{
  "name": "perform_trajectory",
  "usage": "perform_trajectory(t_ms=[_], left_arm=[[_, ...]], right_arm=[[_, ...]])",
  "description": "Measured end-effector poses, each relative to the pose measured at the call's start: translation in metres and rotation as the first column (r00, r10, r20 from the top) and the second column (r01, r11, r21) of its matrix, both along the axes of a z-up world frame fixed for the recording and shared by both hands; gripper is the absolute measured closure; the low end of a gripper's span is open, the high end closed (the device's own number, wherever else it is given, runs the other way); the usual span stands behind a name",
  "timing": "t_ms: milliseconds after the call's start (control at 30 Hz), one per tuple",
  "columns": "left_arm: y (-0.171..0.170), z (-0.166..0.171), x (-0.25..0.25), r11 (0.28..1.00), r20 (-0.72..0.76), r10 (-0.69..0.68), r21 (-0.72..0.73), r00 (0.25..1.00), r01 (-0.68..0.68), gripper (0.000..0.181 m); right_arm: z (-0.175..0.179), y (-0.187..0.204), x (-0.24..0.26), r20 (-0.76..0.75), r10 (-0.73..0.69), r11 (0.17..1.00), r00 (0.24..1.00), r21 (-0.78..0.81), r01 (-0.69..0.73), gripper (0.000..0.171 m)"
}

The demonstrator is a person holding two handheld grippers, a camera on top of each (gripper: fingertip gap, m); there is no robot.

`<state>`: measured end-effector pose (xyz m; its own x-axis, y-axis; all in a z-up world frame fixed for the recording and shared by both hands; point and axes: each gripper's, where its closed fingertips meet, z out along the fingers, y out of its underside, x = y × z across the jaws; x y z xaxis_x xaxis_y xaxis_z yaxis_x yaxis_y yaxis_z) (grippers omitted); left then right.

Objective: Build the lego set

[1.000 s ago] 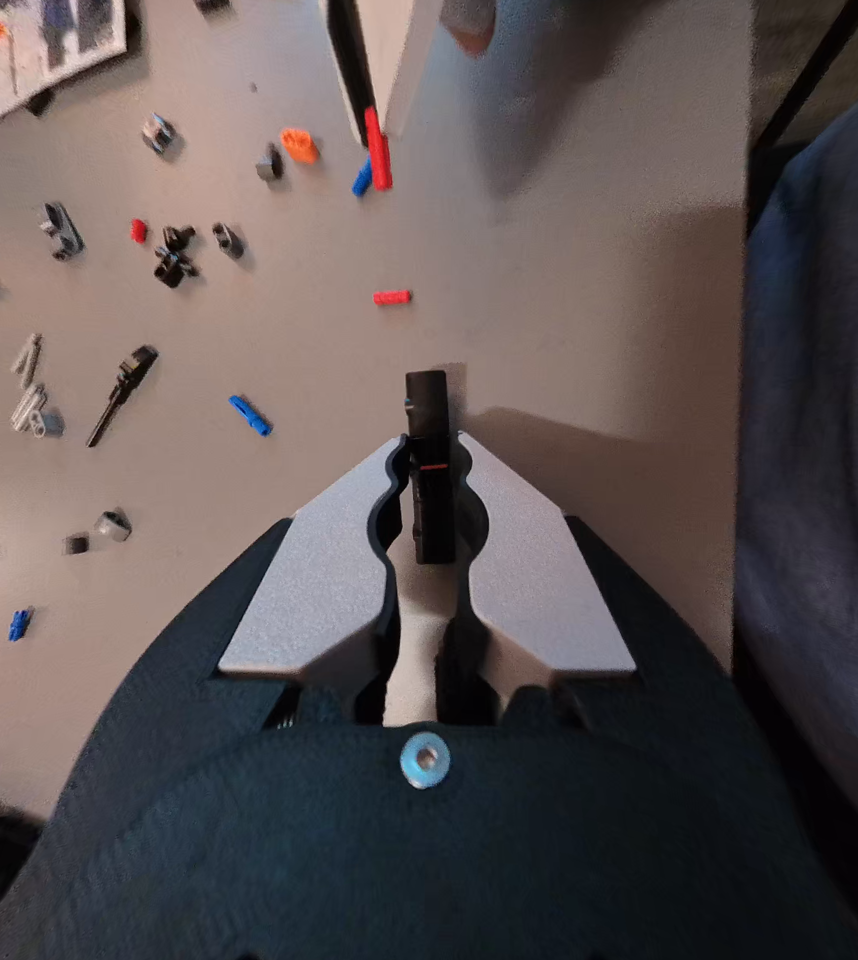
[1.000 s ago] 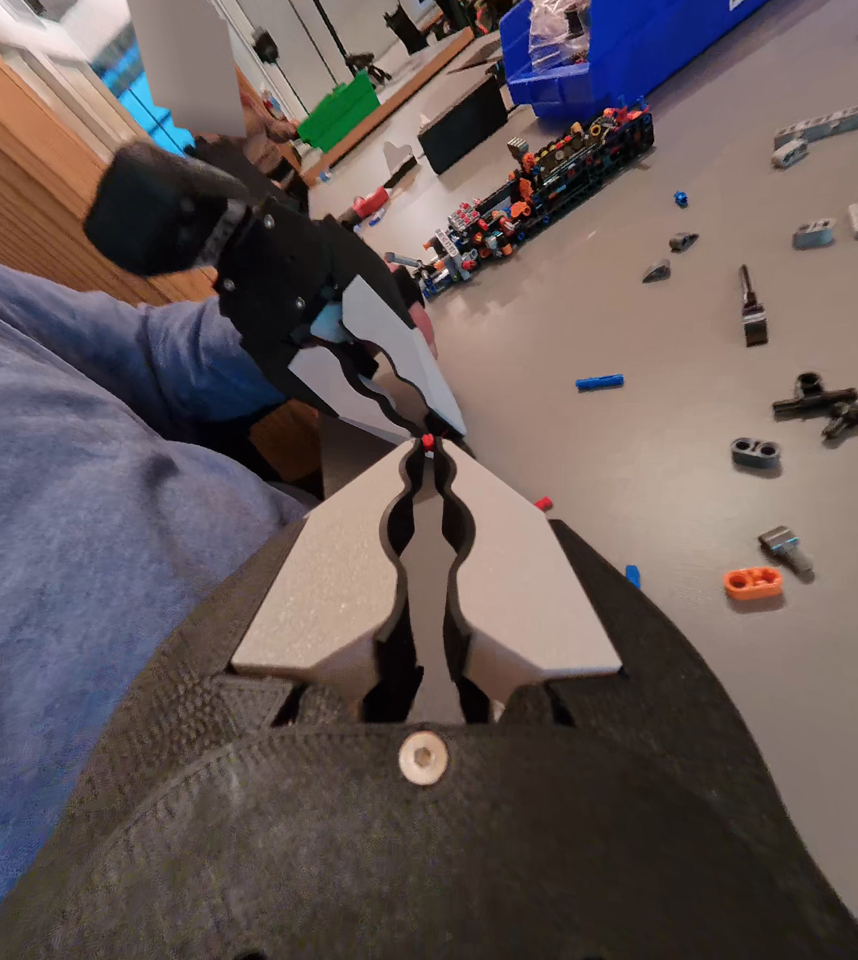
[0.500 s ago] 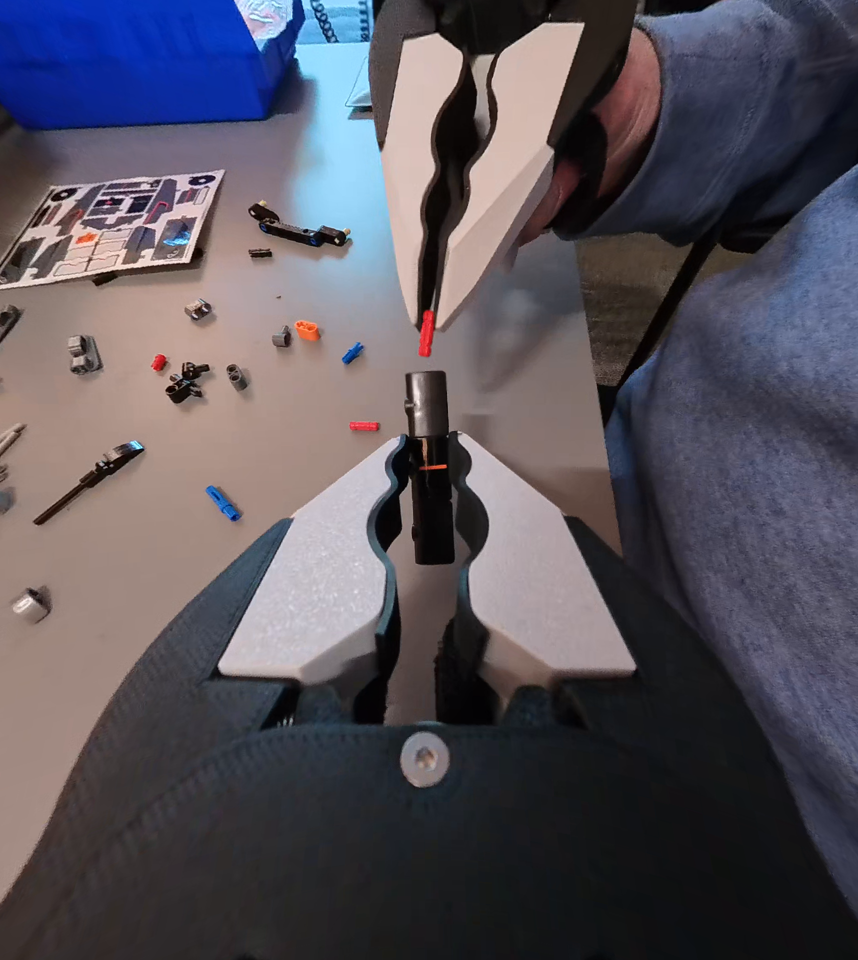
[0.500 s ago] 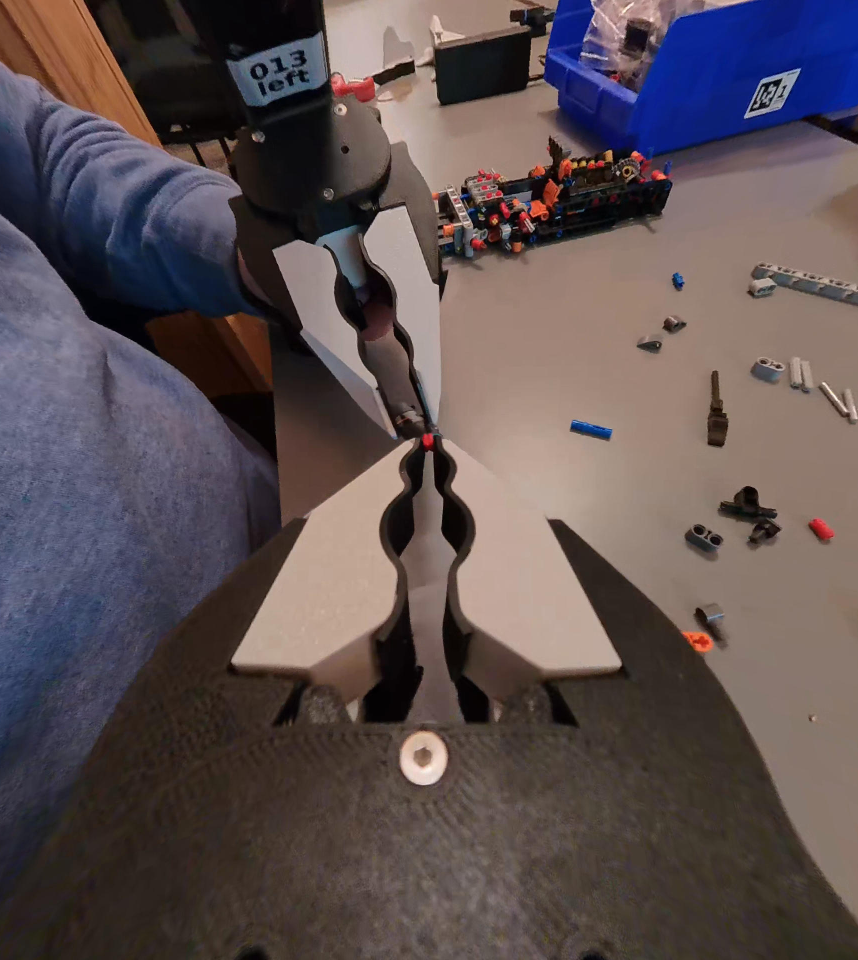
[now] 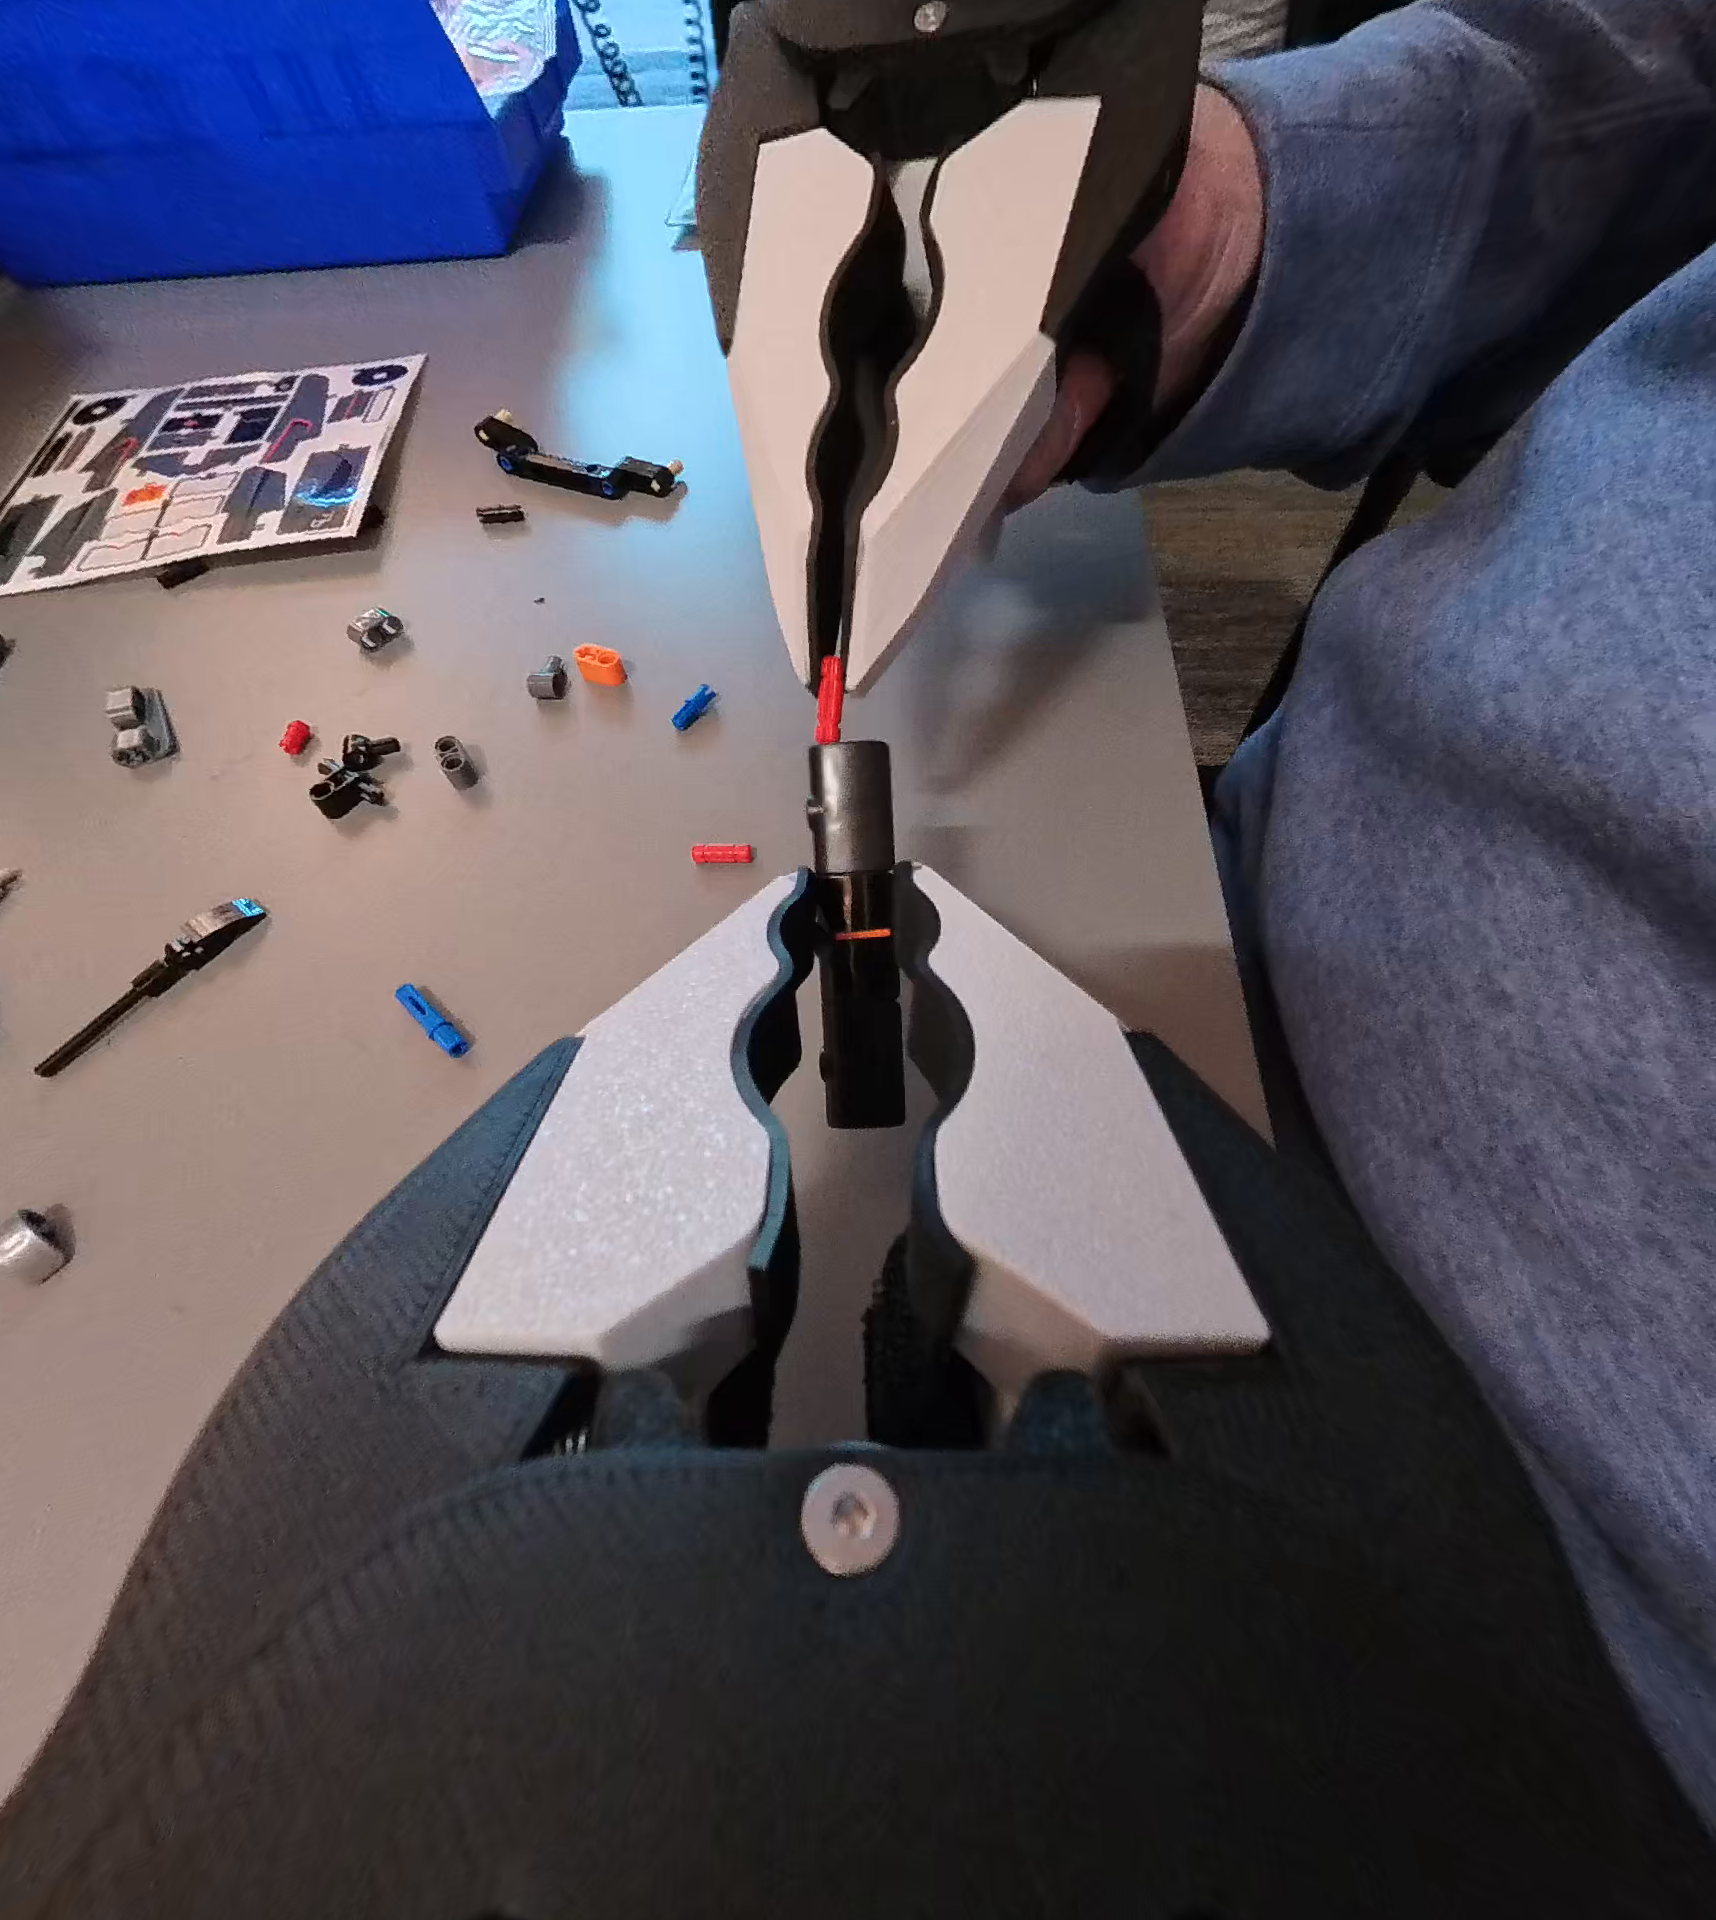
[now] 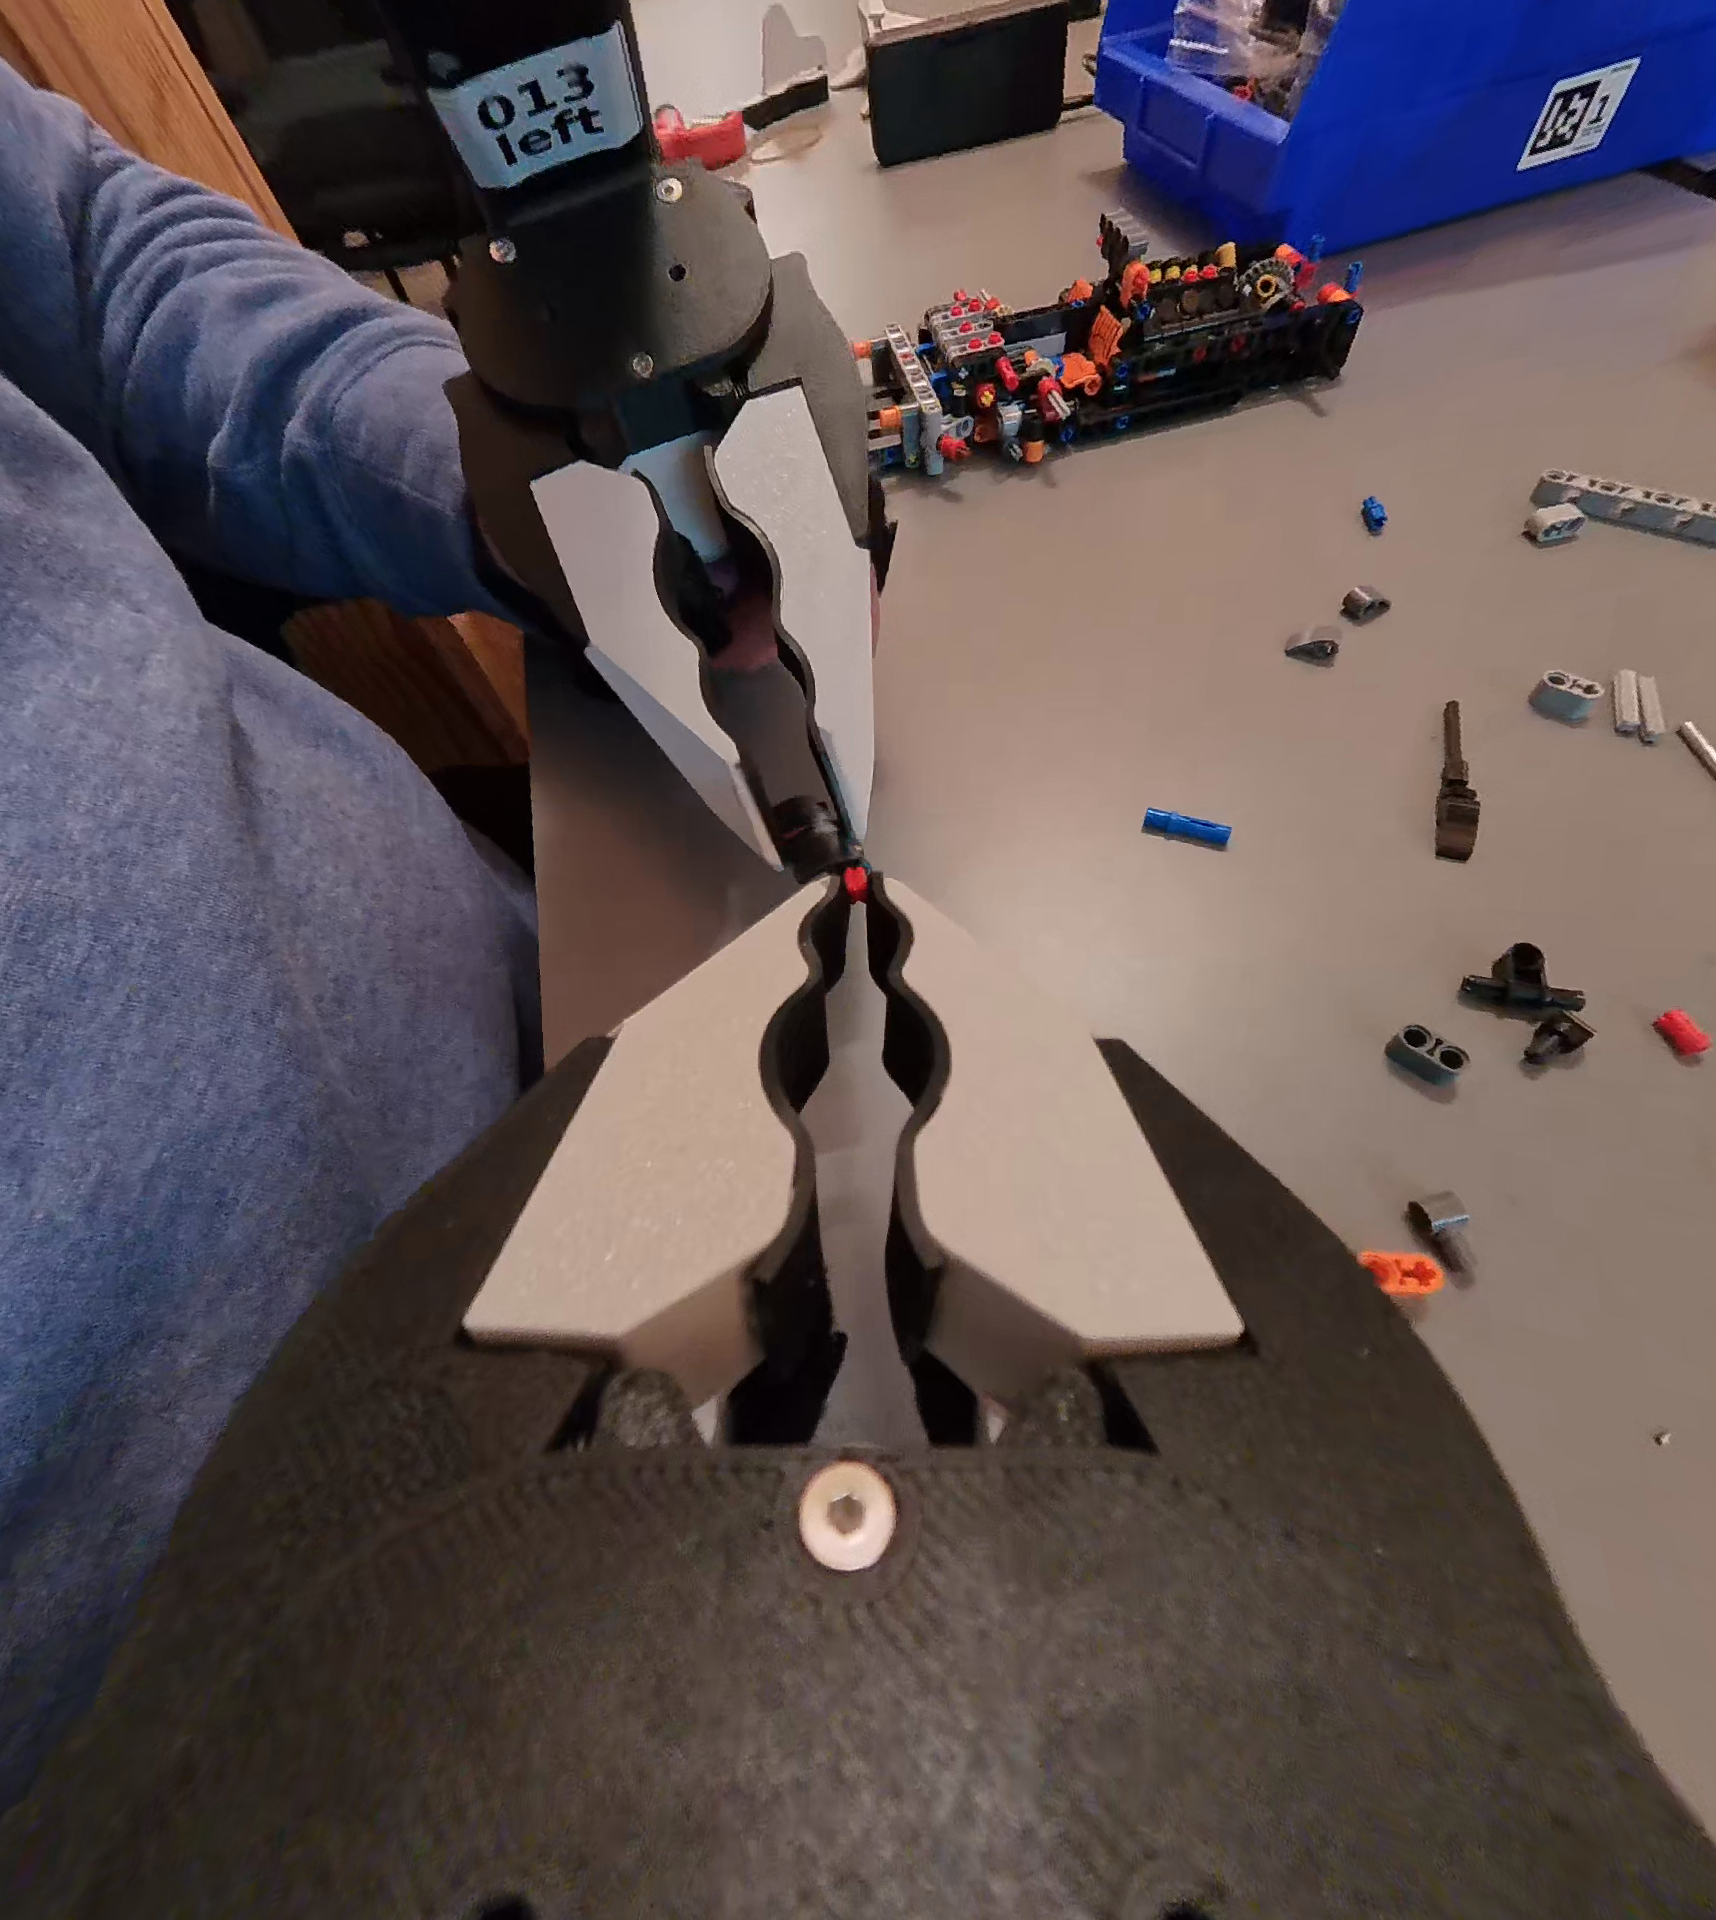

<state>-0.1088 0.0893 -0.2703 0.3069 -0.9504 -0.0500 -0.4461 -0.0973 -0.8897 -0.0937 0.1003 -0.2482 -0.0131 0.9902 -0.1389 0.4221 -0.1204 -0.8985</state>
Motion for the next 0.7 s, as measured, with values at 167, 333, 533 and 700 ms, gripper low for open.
perform_trajectory(t_ms=[167, 333, 533, 700], left_arm=[[0.0002, -0.0031, 0.0005, 1.0, -0.03, 0.005, 0.026, 1.0, -0.004, 0.169], [0.0015, -0.0023, 0.0004, 0.999, -0.031, 0.014, 0.046, 0.999, -0.013, 0.169], [0.0029, -0.0034, 0.0011, 0.997, -0.051, 0.025, 0.08, 0.998, -0.021, 0.169], [0.005, -0.0038, -0.0001, 0.99, -0.091, 0.048, 0.136, 0.995, -0.036, 0.169]], right_arm=[[-0.0037, 0.0016, 0.0005, 0.001, -0.003, 1.0, 1.0, -0.02, 0.003, 0.17], [-0.0041, 0.0025, 0.0007, -0.014, -0.001, 0.998, 1.0, -0.064, 0.001, 0.17], [-0.0053, 0.0035, 0.0019, -0.024, -0.006, 0.993, 1.0, -0.118, 0.003, 0.17], [-0.007, 0.0053, 0.0016, -0.022, -0.03, 0.985, 0.999, -0.171, 0.026, 0.17]])
